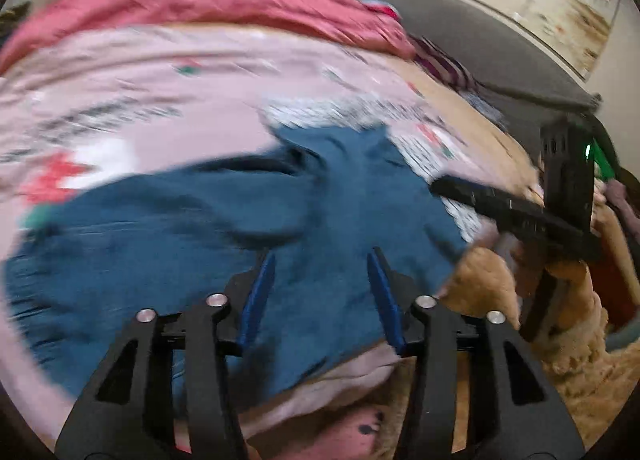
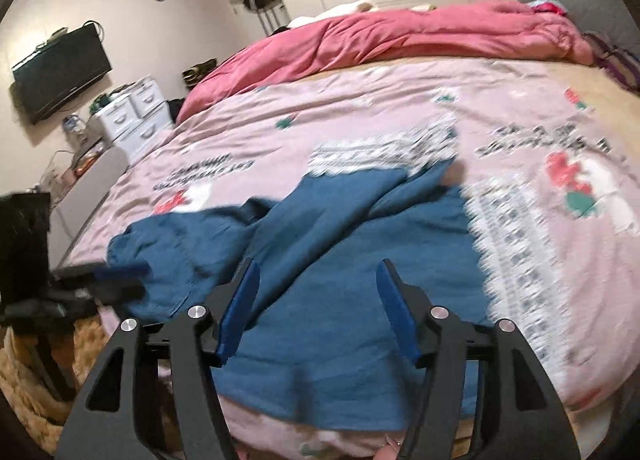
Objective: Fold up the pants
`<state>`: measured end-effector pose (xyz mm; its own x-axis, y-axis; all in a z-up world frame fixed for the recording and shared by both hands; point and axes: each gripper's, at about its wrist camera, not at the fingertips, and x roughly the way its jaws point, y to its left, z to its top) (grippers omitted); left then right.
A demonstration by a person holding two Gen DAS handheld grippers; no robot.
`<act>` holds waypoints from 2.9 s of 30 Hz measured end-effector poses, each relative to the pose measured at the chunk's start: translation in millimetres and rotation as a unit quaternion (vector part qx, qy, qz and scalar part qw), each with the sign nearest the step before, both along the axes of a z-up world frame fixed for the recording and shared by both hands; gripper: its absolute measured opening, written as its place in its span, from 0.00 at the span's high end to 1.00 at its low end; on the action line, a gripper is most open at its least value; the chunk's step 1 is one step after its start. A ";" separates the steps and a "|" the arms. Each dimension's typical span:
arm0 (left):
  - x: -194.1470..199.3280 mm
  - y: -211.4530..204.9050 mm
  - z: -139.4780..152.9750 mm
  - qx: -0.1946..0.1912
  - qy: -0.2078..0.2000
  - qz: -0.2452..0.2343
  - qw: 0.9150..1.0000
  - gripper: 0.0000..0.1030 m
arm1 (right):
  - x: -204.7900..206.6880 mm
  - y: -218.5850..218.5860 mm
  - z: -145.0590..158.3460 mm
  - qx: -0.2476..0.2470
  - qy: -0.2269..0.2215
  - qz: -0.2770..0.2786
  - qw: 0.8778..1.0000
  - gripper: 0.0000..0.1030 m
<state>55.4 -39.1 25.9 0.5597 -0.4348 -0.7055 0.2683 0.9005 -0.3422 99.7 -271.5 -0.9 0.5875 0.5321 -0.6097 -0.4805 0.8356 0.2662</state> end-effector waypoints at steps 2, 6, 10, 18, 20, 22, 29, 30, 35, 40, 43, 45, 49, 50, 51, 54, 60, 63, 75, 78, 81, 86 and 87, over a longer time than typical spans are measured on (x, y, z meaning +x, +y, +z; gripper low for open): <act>14.0 -14.1 -10.9 -0.007 0.019 -0.015 1.000 0.68 | 5.3 -3.4 4.4 -0.007 -0.007 -0.004 1.000 0.42; 41.9 -29.1 -25.2 -0.003 0.041 -0.009 0.999 0.70 | 21.5 3.2 9.4 -0.014 -0.010 0.006 1.000 0.42; 56.1 -31.2 -42.6 -0.003 0.054 0.008 0.999 0.96 | 47.9 27.1 13.1 -0.041 -0.007 0.022 0.999 0.42; 39.5 -31.1 -45.2 -0.051 0.026 -0.019 0.998 1.00 | 127.7 104.6 1.3 -0.105 0.018 0.030 0.994 0.42; 36.9 -29.4 -44.9 -0.054 0.025 -0.021 0.998 1.00 | 147.4 128.6 -6.0 -0.130 0.017 0.036 0.991 0.42; 36.6 -25.5 -45.6 -0.058 0.027 -0.018 0.998 1.00 | 164.8 147.9 -14.7 -0.150 0.026 0.033 0.988 0.43; 37.9 -20.5 -44.2 -0.053 0.025 -0.008 0.998 1.00 | 195.6 169.3 -46.9 -0.207 0.047 0.033 0.977 0.90; 38.6 -21.9 -43.9 -0.048 0.025 -0.006 0.999 1.00 | 195.5 161.1 -43.8 -0.184 0.050 0.033 0.981 0.91; 40.3 -24.7 -41.6 -0.052 0.025 -0.003 0.998 1.00 | 168.2 91.7 1.9 -0.084 0.013 -0.004 0.996 0.93; 37.4 -32.9 -36.0 -0.043 0.020 -0.007 0.999 1.00 | 123.0 6.0 35.6 -0.019 -0.021 -0.063 0.998 0.93; 37.2 -34.7 -38.2 -0.039 0.012 -0.013 0.999 1.00 | 92.5 -35.5 34.4 0.013 -0.016 -0.090 0.996 0.93; 33.4 -42.0 -35.9 -0.030 -0.001 -0.020 0.999 1.00 | 74.4 -57.9 26.7 0.037 -0.002 -0.107 0.994 0.93; 30.8 -54.1 -33.3 -0.002 -0.022 -0.035 0.999 1.00 | 46.7 -94.7 4.0 0.076 0.034 -0.138 0.987 0.93; 30.1 -56.9 -32.6 0.005 -0.025 -0.037 0.999 1.00 | 41.3 -101.5 -1.3 0.081 0.041 -0.143 0.986 0.93; 28.6 -59.6 -30.8 0.013 -0.028 -0.040 0.999 1.00 | 36.4 -107.7 -4.2 0.086 0.045 -0.147 0.984 0.93; 21.4 -62.7 -21.5 0.018 -0.037 -0.061 0.997 1.00 | 18.9 -126.3 -14.9 0.123 0.066 -0.159 0.977 0.93; 4.9 -55.7 -15.3 0.016 -0.028 -0.093 0.995 1.00 | -10.9 -145.7 -25.8 0.149 0.099 -0.152 0.972 0.93; -3.2 -62.8 -23.5 0.029 -0.020 -0.107 0.994 1.00 | -14.0 -145.9 -38.3 0.134 0.117 -0.152 0.972 0.92; -2.7 -81.0 -29.7 0.086 -0.033 -0.106 0.990 1.00 | -1.9 -151.9 -58.2 0.146 0.135 -0.160 0.967 0.81; 1.5 -84.1 -30.1 0.074 -0.026 -0.115 0.990 1.00 | -3.9 -155.7 -57.4 0.145 0.130 -0.165 0.967 0.90; -7.0 -79.6 -20.2 0.053 -0.028 -0.132 0.989 1.00 | -11.5 -162.8 -49.8 0.135 0.117 -0.166 0.970 0.90; -8.7 -82.2 -32.5 0.055 -0.005 -0.144 0.988 1.00 | -10.1 -158.7 -63.2 0.081 0.139 -0.162 0.974 0.88; -8.8 -84.8 -38.7 0.061 0.004 -0.147 0.987 1.00 | -9.0 -155.4 -65.4 0.074 0.142 -0.163 0.974 0.86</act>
